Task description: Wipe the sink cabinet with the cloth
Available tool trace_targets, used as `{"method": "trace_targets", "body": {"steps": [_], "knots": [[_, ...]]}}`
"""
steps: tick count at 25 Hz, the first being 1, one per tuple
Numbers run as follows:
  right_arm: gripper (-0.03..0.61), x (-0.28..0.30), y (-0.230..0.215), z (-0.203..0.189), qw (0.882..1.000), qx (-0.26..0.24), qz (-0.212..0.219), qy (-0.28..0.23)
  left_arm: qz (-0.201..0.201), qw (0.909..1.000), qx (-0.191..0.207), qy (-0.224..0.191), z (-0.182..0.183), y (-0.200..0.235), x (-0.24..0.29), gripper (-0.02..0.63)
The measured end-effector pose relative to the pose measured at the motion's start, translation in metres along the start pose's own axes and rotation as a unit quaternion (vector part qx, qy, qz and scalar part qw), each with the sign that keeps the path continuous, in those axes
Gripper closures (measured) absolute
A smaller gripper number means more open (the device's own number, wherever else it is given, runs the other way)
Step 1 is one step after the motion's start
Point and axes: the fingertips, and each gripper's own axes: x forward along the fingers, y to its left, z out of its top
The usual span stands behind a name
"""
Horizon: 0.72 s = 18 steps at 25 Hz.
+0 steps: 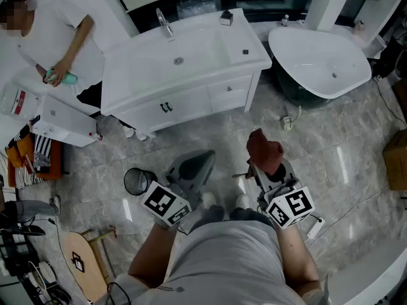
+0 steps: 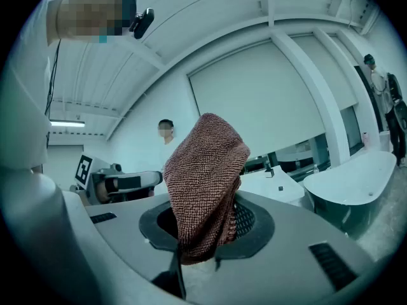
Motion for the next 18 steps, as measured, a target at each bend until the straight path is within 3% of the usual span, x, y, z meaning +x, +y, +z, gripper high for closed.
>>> {"method": "trace_targets", "body": {"steps": [8,18], "knots": [[0.468,0.022,0.024,-0.015,1.0,0.01,-0.006,0.008,0.018,0.9994,0.029,-0.002,-0.01,0.023,-0.026,0.604],[0.468,0.07,0.043,-0.022,0.999,0.024,-0.015,0.015,0.011,0.9997,0.002,-0.022,-0.005,0.079,-0.053,0.603]]}}
